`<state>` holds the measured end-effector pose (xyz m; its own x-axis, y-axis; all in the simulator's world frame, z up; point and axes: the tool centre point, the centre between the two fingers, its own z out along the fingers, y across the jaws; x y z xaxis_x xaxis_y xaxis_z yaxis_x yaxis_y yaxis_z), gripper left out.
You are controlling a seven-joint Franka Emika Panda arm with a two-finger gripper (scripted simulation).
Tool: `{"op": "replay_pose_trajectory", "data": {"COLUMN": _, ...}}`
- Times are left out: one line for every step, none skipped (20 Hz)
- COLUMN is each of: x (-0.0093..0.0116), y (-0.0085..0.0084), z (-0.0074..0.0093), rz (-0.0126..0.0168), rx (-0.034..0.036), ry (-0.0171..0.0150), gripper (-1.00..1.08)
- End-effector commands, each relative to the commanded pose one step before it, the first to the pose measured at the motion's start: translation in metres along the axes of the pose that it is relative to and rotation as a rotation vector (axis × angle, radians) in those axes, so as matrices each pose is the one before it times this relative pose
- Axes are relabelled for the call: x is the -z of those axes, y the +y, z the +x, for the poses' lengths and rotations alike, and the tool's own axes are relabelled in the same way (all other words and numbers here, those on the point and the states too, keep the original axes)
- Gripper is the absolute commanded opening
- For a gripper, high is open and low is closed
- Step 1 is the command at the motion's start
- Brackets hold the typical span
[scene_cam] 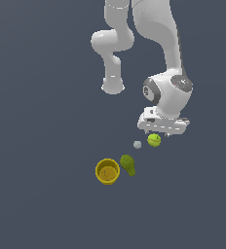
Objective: Pick up a designated object from a clutter of objects.
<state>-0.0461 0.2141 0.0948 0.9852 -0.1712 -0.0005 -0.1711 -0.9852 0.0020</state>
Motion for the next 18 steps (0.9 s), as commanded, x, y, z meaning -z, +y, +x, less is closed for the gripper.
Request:
{"op": "replay_pose_trajectory", "data": {"x": -0.00306, "y": -0.0029, "z": -0.00246, "rz": 0.00174, "rx": -0.00309, "ry": 0.00065, "gripper": 1.0}}
{"op": "replay_pose_trajectory", "data": {"x": -0.00024, "y": -0.00027, "z": -0.00024, "rz": 0.0, "rx": 0.0, "ry": 0.0, "gripper": 1.0}}
{"op": "replay_pose_trajectory", "data": {"x": 0.00103, "y": 0.00111, "z": 0.00072, "rz": -0.0007, "rx": 0.00162, "ry": -0.00084, "gripper": 1.0}}
{"op": "replay_pose_trajectory", "data": {"x": -0.00034, "y": -0.00001, "z": -0.00002, "rz": 0.0, "rx": 0.0, "ry": 0.0, "gripper": 1.0}}
{"op": "replay_pose_trajectory", "data": {"x": -0.00103, "y": -0.00002, "z": -0.00005, "rz": 0.0, "rx": 0.0, "ry": 0.0, "gripper": 1.0}}
{"op": "replay_pose_trajectory", "data": {"x": -0.00171, "y": -0.00003, "z": -0.00009, "rz": 0.0, "rx": 0.0, "ry": 0.0, "gripper": 1.0}}
{"op": "replay_pose_trajectory", "data": {"x": -0.00238, "y": -0.00004, "z": -0.00012, "rz": 0.0, "rx": 0.0, "ry": 0.0, "gripper": 1.0}}
{"op": "replay_pose_trajectory", "data": {"x": -0.00304, "y": -0.00005, "z": -0.00016, "rz": 0.0, "rx": 0.0, "ry": 0.0, "gripper": 1.0}}
{"op": "replay_pose_trajectory", "data": {"x": -0.0037, "y": -0.00006, "z": -0.0002, "rz": 0.0, "rx": 0.0, "ry": 0.0, "gripper": 1.0}}
{"op": "replay_pose_trajectory", "data": {"x": -0.00418, "y": 0.00011, "z": -0.00014, "rz": 0.00033, "rx": -0.00034, "ry": 0.00011, "gripper": 1.0}}
{"op": "replay_pose_trajectory", "data": {"x": -0.00495, "y": -0.00009, "z": -0.00026, "rz": 0.0, "rx": 0.0, "ry": 0.0, "gripper": 1.0}}
{"op": "replay_pose_trajectory", "data": {"x": -0.00553, "y": -0.00011, "z": -0.00027, "rz": 0.0, "rx": 0.0, "ry": 0.0, "gripper": 1.0}}
{"op": "replay_pose_trajectory", "data": {"x": -0.00537, "y": -0.00013, "z": -0.00022, "rz": 0.0, "rx": 0.0, "ry": 0.0, "gripper": 1.0}}
{"op": "replay_pose_trajectory", "data": {"x": -0.00446, "y": 0.00017, "z": 0.00004, "rz": 0.00049, "rx": -0.00065, "ry": 0.00022, "gripper": 1.0}}
{"op": "replay_pose_trajectory", "data": {"x": -0.00402, "y": -0.00016, "z": -0.00006, "rz": 0.0, "rx": 0.0, "ry": 0.0, "gripper": 1.0}}
{"op": "replay_pose_trajectory", "data": {"x": -0.00334, "y": -0.00017, "z": 0.0, "rz": 0.0, "rx": 0.0, "ry": 0.0, "gripper": 1.0}}
{"op": "replay_pose_trajectory", "data": {"x": -0.00269, "y": -0.00016, "z": 0.00005, "rz": 0.0, "rx": 0.0, "ry": 0.0, "gripper": 1.0}}
{"op": "replay_pose_trajectory", "data": {"x": -0.00189, "y": 0.00013, "z": 0.00025, "rz": 0.00008, "rx": -0.00061, "ry": 0.00031, "gripper": 1.0}}
